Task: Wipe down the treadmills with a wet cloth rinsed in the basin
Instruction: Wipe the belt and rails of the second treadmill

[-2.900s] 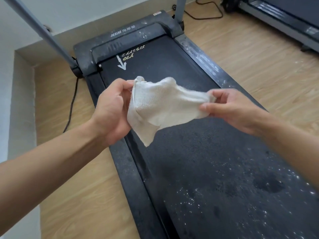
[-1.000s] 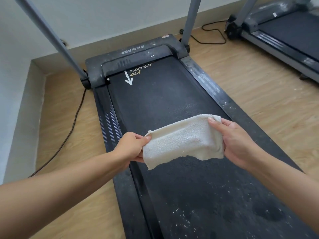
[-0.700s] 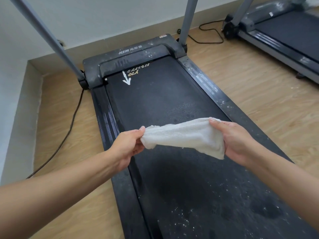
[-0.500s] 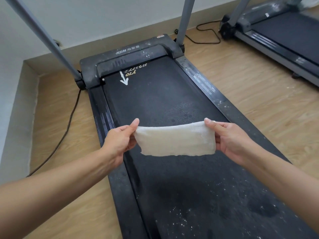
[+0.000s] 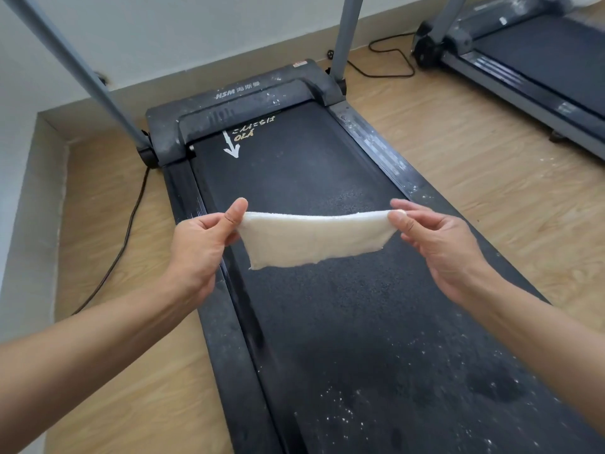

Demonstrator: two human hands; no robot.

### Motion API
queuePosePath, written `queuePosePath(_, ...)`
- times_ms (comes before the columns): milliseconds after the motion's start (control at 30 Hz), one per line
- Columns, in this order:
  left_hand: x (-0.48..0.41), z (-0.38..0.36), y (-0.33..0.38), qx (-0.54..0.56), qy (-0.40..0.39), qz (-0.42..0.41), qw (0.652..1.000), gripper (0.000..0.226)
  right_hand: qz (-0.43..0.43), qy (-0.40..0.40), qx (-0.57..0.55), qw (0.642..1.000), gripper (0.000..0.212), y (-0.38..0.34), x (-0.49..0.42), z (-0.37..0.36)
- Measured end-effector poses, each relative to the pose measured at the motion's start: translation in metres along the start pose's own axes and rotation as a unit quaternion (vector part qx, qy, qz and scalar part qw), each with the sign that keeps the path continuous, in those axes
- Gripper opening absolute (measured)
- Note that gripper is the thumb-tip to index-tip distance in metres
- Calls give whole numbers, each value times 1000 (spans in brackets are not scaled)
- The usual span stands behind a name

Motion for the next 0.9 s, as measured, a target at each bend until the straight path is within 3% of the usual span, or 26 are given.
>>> queuePosePath(133,-1,-3,13,36,-31,15,999,39,46,-15,-70,996,45,-12,-7,-3)
queuePosePath(200,-2,-7,12,16,-57,26,998,42,37,-11,-69,997,30,-14,-8,-7)
queuePosePath(333,-3,-13,-7,-56,-94,44,993,62,28,-2,8,1000,29,-4,-3,-10)
queuePosePath(467,-3,-14,-20,-109,-118,33,987,60,45,-7,74,996,32,5,-1,-4)
queuePosePath(667,0,-19,-26,-141,-93,21,985,42,18,-12,112,994,34,22,2,-3)
queuePosePath(900,8,-31,-25,-284,-69,-29,956,41,-22,-37,180,983,31,34,6,-9)
Point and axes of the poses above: each hand's wrist, its own x-axis away from the middle knuckle, its own z-axis out of the back of the hand, y = z × x, the point moved 3 cm from there along -x, towards the middle knuckle, and after that the axes turned 11 degrees about z, right-handed, at the moved point
